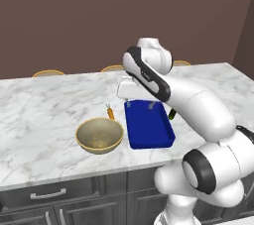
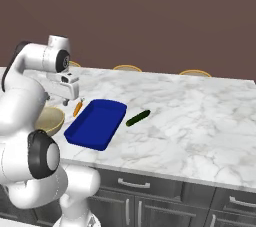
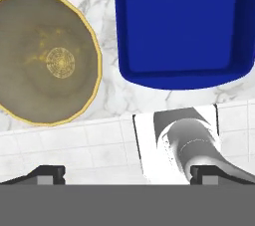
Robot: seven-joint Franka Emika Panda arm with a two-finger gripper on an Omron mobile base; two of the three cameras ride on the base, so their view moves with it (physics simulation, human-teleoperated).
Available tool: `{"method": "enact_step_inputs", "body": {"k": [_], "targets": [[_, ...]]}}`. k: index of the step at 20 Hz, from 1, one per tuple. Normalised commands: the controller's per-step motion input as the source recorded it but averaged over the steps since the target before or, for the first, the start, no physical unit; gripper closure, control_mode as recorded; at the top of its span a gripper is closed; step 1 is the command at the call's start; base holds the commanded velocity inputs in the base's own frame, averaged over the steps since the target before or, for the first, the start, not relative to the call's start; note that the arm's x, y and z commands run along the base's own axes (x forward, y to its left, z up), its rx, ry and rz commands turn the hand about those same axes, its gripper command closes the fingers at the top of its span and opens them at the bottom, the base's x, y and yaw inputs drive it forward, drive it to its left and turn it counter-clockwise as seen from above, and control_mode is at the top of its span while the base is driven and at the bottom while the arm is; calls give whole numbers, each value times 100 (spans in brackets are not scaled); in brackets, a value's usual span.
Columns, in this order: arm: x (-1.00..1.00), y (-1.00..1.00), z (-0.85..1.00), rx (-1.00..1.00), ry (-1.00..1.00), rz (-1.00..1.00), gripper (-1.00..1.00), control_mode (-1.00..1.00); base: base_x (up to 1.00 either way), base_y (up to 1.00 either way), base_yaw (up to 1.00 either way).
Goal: Place the two vegetables and bowl onto the tray for setting up a vegetable dip station.
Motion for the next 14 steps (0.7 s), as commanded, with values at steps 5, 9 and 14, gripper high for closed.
{"method": "enact_step_inputs", "body": {"k": [5,9,14], "targets": [[-2,21,-33,0,7,0,-100,-100,0,0,0],[0,19,-23,0,1,0,-100,-100,0,0,0],[0,13,-30,0,0,-1,-100,-100,0,0,0]]}}
